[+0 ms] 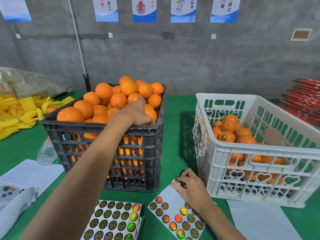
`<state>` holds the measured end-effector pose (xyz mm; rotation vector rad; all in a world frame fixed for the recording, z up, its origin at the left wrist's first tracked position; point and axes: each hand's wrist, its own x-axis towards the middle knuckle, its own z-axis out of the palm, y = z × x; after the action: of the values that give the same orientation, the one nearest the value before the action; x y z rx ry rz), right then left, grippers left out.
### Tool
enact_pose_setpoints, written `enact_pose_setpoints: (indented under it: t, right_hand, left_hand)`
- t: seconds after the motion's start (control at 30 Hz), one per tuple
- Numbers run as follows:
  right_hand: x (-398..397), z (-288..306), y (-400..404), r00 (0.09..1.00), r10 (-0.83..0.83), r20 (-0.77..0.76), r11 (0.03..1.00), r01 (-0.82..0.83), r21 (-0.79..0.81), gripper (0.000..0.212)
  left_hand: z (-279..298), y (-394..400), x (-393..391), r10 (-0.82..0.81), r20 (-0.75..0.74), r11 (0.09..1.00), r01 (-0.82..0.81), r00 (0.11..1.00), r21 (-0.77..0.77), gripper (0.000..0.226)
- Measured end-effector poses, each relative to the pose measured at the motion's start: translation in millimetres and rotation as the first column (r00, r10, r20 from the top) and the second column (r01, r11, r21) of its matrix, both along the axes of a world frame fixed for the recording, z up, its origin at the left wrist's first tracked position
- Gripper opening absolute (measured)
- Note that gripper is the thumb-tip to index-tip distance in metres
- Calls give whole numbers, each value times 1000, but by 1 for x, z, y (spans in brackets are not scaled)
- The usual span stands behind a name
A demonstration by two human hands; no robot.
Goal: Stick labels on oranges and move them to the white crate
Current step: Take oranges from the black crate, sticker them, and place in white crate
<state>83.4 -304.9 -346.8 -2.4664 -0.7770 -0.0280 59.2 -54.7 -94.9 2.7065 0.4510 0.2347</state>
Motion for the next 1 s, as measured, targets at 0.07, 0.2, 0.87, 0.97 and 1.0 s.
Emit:
enact_pose_setpoints:
  t: [0.07, 0.2, 0.87, 0.97, 1.0]
  right_hand:
    - [2, -1, 0, 1000, 9, 7, 1000, -9, 17, 44]
    - [0, 0, 1, 1000, -30, 9, 996, 29, 85, 30]
    - [3, 20, 5, 954, -113, -278, 966, 171, 193, 23]
    - [0, 18, 9, 961, -208, -184, 961, 236, 146, 13]
    - [1, 20, 11, 957, -230, -176, 956, 256, 145, 11]
  left_hand:
    - [-1, 0, 0, -8, 5, 1000, 8, 1000, -13, 63]
    - [-1, 1, -1, -12, -2, 1000, 12, 1000, -18, 58]
    - [-3, 2, -2, 1, 66, 999, 2, 998, -50, 60]
    - [-3, 1, -3, 11, 97, 998, -5, 995, -64, 62]
    - [-4, 1, -3, 13, 124, 997, -4, 992, -72, 63]
